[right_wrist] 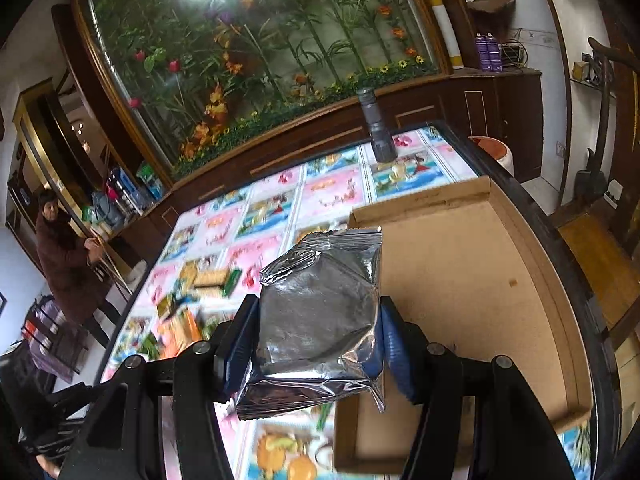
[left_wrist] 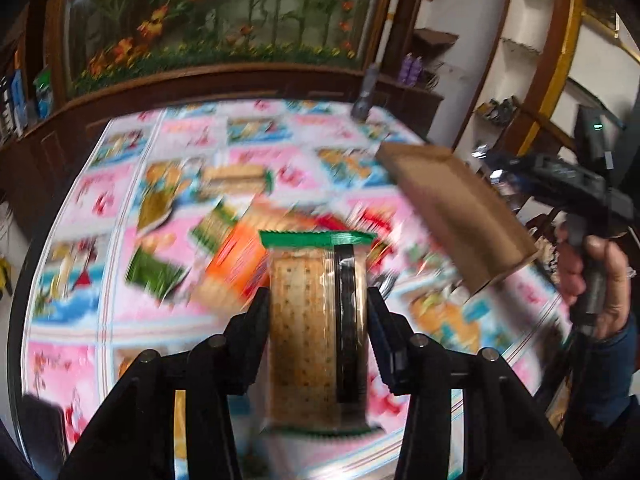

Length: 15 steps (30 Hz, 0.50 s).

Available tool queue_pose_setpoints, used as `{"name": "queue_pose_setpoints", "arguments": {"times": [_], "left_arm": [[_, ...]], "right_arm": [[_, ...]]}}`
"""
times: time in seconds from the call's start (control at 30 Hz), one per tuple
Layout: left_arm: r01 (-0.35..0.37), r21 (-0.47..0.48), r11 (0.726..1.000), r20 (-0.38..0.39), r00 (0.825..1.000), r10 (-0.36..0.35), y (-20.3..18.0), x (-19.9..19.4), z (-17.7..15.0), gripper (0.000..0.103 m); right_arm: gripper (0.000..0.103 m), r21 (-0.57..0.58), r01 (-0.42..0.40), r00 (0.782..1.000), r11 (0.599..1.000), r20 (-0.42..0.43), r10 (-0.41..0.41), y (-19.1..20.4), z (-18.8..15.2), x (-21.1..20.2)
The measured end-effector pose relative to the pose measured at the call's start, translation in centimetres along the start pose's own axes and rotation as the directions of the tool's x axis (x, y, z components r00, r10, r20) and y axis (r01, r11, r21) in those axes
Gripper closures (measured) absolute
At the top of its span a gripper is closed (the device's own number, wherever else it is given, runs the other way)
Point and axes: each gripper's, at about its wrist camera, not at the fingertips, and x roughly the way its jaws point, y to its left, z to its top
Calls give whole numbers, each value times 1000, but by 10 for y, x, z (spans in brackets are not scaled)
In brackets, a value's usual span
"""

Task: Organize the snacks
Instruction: 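Carry both packs into the cardboard box and open both grippers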

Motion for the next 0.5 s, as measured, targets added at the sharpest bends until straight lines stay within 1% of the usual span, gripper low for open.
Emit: {"name": "queue_pose_setpoints", "arguments": {"times": [0.13, 0.23, 0.37, 0.5], "left_arm": [[6, 41, 999, 30, 1000, -8, -27, 7, 31, 58], [27, 56, 998, 44, 999, -29, -49, 21, 54, 58], [70, 83, 994, 41, 996, -73, -78, 48, 80, 59], [124, 96, 988, 34, 991, -128, -108, 81, 102, 59]], "right_arm": [[40, 46, 10, 999, 999, 43, -12, -10, 24, 13], [40, 108, -8, 999, 994, 54, 2, -28, 38, 31], [40, 162, 11, 1000, 987, 27, -15, -59, 36, 52], [40, 189, 60, 997, 980, 31, -67, -84, 34, 50]]}}
